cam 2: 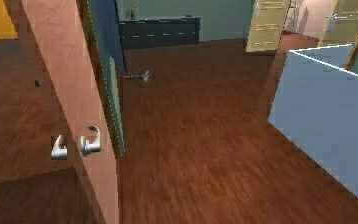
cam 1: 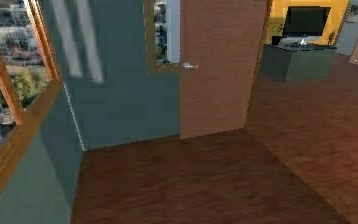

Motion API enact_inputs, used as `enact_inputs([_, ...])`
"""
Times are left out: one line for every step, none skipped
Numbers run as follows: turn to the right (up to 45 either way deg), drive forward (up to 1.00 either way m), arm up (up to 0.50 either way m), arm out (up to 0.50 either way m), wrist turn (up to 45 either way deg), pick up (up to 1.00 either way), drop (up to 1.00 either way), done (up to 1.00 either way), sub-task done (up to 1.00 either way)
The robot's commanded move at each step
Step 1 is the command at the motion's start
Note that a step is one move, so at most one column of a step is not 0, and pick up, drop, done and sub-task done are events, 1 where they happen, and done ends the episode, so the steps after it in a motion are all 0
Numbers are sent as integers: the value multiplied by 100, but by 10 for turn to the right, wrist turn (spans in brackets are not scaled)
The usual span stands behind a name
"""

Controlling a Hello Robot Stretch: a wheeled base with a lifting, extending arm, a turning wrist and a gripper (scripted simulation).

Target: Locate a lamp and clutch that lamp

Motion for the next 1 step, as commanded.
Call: enact_inputs([0, 95, 0, 0, 0, 0, 0, 0, 0])
